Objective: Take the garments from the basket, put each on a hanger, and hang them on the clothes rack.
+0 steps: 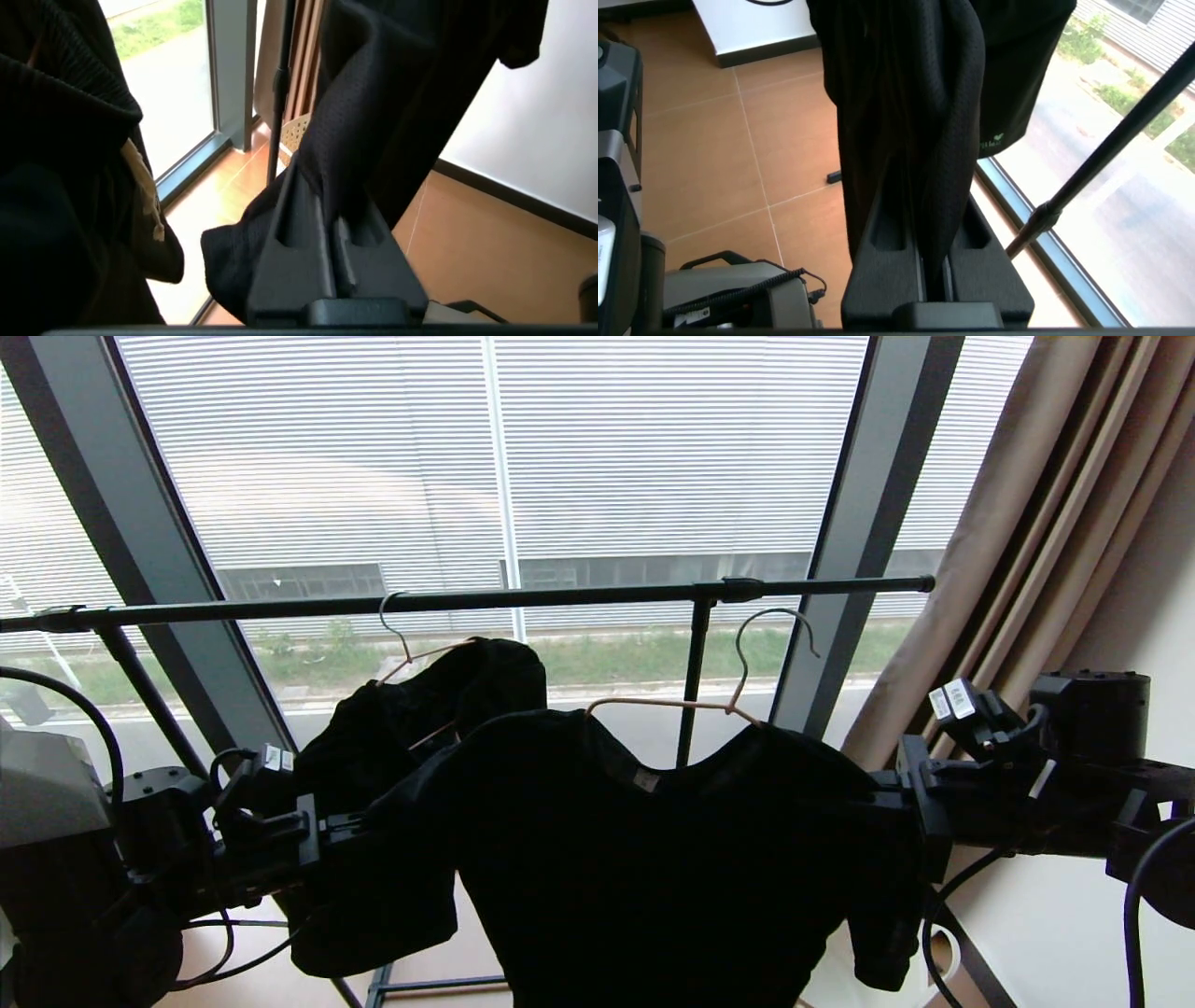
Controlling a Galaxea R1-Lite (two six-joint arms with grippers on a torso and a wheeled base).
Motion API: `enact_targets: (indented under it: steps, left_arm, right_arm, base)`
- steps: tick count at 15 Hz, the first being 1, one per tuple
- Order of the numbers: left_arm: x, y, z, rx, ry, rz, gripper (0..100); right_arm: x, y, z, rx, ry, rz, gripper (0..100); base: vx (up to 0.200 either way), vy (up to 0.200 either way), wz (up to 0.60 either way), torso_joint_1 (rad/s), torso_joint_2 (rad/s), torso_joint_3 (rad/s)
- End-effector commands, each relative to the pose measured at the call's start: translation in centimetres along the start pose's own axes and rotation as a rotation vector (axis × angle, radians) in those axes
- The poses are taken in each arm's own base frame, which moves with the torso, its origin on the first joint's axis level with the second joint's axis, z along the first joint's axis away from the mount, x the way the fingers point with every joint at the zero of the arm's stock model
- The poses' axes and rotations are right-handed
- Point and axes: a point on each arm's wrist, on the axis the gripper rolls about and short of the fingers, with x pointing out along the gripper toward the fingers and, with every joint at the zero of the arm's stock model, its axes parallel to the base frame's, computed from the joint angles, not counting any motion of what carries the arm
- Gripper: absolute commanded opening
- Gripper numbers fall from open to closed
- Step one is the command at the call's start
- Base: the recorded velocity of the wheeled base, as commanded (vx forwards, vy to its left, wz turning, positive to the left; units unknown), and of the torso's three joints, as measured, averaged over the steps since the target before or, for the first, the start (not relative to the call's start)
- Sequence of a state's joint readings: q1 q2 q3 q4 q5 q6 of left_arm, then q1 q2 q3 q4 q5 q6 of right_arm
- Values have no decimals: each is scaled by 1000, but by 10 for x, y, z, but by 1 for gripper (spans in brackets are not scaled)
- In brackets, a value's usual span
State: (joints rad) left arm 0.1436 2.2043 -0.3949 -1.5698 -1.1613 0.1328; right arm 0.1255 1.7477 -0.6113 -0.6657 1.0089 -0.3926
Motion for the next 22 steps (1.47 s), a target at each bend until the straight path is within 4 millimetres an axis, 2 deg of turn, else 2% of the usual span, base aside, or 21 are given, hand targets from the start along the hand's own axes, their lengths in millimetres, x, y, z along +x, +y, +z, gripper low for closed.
enact_targets:
  steps: [1, 6, 11, 13, 19, 22]
  left_arm:
    - [0, -1, 0, 9, 0, -2, 100]
    - [-10, -7, 10, 24, -19, -48, 100]
    - [-16, -21, 41, -49, -52, -48, 100]
    - [-17, -23, 46, -45, -59, -51, 100]
    - [-13, -48, 69, -34, -79, -104, 100]
    - [-13, -52, 75, -11, -88, -113, 100]
  right_arm:
    - [0, -1, 0, 0, 1, -1, 0]
    - [0, -7, -2, 6, 4, -19, 0]
    - [1, -13, -7, 20, 10, -24, 0]
    - [1, -12, -8, 26, 14, -22, 0]
    - [21, 1, -17, 46, 44, 60, 0]
    - [28, 8, -18, 44, 52, 91, 0]
  base:
    - [0, 0, 0, 0, 0, 0]
    - [0, 0, 0, 0, 0, 0]
    - [0, 0, 0, 0, 0, 0]
    - [0, 0, 0, 0, 0, 0]
    - [0, 0, 0, 0, 0, 0]
    - [0, 0, 0, 0, 0, 0]
